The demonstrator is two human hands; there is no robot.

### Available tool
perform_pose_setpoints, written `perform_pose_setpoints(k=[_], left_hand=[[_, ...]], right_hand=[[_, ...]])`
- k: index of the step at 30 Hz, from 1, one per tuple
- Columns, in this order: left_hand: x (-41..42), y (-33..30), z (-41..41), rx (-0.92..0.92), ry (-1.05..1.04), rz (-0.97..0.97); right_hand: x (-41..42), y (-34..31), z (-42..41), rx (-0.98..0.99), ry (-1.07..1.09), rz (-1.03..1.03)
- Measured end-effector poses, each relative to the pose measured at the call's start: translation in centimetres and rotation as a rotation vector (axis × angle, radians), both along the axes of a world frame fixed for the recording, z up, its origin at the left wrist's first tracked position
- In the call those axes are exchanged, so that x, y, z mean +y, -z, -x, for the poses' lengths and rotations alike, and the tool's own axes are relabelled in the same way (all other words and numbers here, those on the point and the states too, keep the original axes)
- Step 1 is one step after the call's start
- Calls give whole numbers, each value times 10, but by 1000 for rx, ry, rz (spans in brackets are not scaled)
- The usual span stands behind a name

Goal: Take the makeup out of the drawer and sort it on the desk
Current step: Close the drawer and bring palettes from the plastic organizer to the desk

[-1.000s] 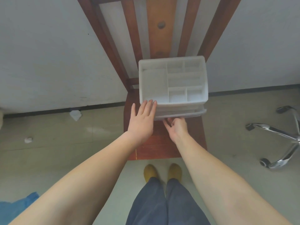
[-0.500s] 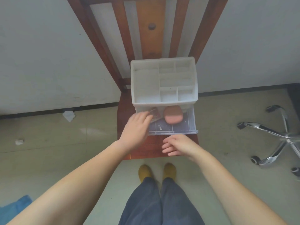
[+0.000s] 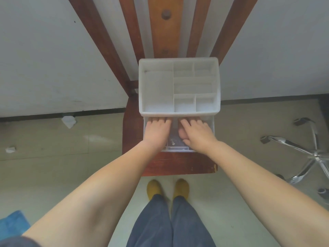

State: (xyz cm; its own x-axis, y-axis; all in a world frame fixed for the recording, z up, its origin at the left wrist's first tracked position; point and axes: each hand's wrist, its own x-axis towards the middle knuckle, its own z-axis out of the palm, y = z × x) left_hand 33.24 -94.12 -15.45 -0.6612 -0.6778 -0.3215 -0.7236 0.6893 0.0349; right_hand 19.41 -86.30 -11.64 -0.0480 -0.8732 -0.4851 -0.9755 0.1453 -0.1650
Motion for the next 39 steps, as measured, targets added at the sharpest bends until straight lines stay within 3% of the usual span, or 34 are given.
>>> perform_pose_setpoints(k=[3,7,10,13,15,17,29,33,39], left_hand=[[-2,-6,-5,-30,59,-29],[-8,-22,-16,57,17,-270],[0,-53,-26,237,-89,-441],[26,-82,-46,328,-227,-689],[45,-85,-60,232,-324,-990],[55,-76,-68,118,-387,-1136],[-13,-63,-35,181,-480,-1031],[-22,-73,-28,141,-392,-924],[-3,-106,-56,87,-404,-731]], right_hand=[[8,-4,6,-116,83,11],[20,-34,17,-505,382,33],[39,-61,22,-815,551,-199],[64,-72,12,-814,466,-523],[76,-64,3,-753,487,-601],[77,-55,1,-743,550,-595],[12,-41,29,-600,520,-398],[-6,-41,31,-512,487,-365],[-6,-75,2,-397,284,-239]])
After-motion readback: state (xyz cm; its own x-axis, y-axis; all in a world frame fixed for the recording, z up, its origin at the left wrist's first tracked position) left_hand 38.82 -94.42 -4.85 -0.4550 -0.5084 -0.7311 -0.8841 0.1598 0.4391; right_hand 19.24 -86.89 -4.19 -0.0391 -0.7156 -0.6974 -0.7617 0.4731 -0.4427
